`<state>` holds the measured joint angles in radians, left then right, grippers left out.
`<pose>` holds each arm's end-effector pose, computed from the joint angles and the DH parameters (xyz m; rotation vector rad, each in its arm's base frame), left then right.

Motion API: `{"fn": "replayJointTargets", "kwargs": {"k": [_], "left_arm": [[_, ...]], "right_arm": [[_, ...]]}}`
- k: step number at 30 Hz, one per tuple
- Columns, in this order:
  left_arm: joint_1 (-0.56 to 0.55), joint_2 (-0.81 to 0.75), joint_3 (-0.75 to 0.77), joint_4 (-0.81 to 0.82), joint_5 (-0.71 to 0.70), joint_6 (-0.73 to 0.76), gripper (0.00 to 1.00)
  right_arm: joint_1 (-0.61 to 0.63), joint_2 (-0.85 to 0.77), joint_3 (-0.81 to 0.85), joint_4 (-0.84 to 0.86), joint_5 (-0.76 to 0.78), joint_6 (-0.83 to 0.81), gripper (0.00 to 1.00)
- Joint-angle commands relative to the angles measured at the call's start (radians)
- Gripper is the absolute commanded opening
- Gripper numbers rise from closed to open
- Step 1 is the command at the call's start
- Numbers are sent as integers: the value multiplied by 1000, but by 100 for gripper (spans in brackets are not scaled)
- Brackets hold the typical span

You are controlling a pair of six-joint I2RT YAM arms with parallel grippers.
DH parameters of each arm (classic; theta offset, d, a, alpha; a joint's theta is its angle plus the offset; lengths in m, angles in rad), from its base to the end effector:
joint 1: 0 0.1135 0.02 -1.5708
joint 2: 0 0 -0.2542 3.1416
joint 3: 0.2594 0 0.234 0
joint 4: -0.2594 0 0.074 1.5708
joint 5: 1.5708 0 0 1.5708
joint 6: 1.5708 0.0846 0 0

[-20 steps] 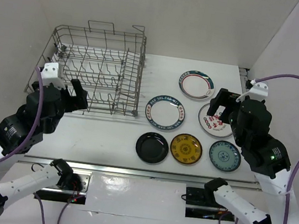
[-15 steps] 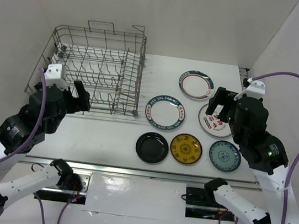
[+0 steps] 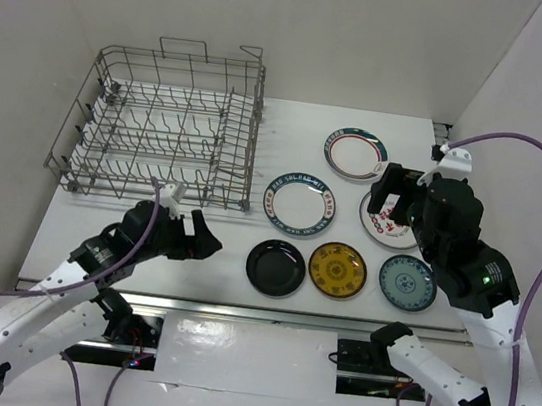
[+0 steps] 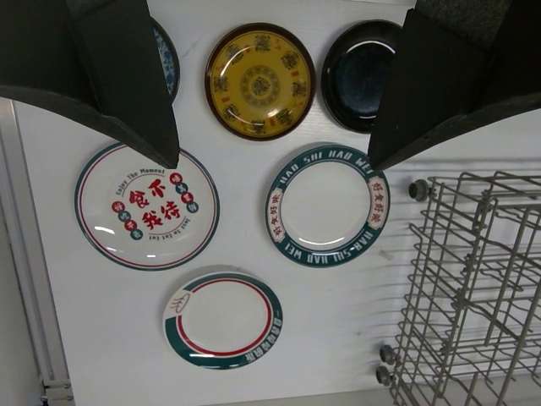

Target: Load the plates into the dish rack

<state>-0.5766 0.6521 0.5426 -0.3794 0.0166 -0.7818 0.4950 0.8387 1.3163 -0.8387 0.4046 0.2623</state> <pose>0.1580 -0.1044 0.2282 -0.2117 2.1620 -0.8338 0.1613 0.0492 0.4062 0.0466 1.9029 0.1224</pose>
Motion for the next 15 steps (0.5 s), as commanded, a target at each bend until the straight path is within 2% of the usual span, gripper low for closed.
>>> {"fn": "replayJointTargets", "kwargs": {"k": [1, 6, 10, 15], "left_arm": [[3, 13, -35, 218, 89, -68, 100], [3, 133, -153, 362, 137, -122, 99], [3, 254, -308, 671, 167, -189, 98], [-9, 466, -379, 913, 172, -240, 95]], "right_arm": [[1, -18, 8, 56, -36, -24, 100], [1, -7, 6, 67, -59, -24, 100], [-9, -18, 6, 76, -79, -24, 100], [-18, -27, 15, 76, -99, -34, 100]]}}
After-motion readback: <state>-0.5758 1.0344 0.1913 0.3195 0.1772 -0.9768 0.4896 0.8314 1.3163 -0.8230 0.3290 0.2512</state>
